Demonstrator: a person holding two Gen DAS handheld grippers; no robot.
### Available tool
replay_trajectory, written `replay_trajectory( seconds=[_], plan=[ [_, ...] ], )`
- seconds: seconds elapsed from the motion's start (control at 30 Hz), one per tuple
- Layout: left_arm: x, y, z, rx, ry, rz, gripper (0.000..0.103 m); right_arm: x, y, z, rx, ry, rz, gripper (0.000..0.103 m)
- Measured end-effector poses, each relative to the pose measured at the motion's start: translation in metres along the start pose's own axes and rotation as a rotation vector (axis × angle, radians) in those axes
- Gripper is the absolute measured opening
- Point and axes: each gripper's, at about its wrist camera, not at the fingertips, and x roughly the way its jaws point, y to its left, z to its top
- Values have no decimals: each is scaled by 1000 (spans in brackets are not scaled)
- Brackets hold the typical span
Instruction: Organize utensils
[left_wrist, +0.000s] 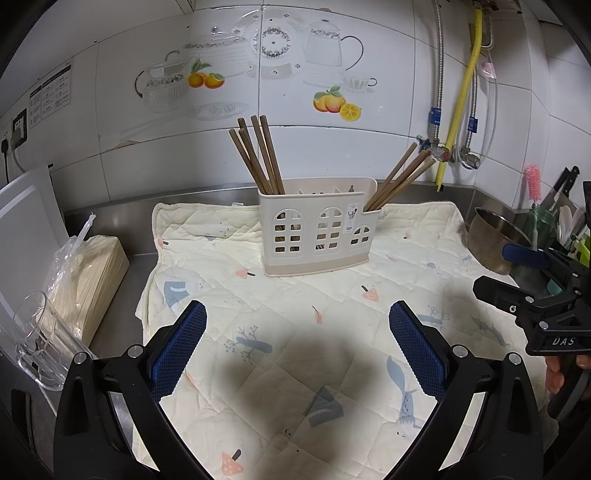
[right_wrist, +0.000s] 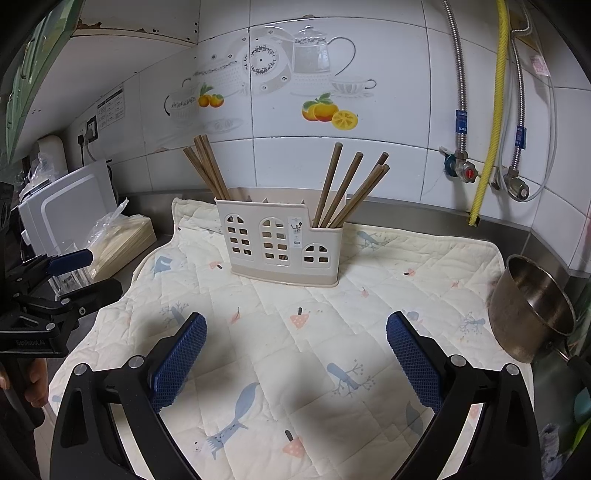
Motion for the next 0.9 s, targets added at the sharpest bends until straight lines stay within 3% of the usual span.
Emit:
replay_trajectory(
  seconds=[0.57,0.9],
  plan=[
    [-7,-4,1,14,-34,1,98,0,2,-6,5,2,0,95],
    [-1,-3,-2,5,-10,5,98,0,-2,-7,12,5,-3,95]
  ],
)
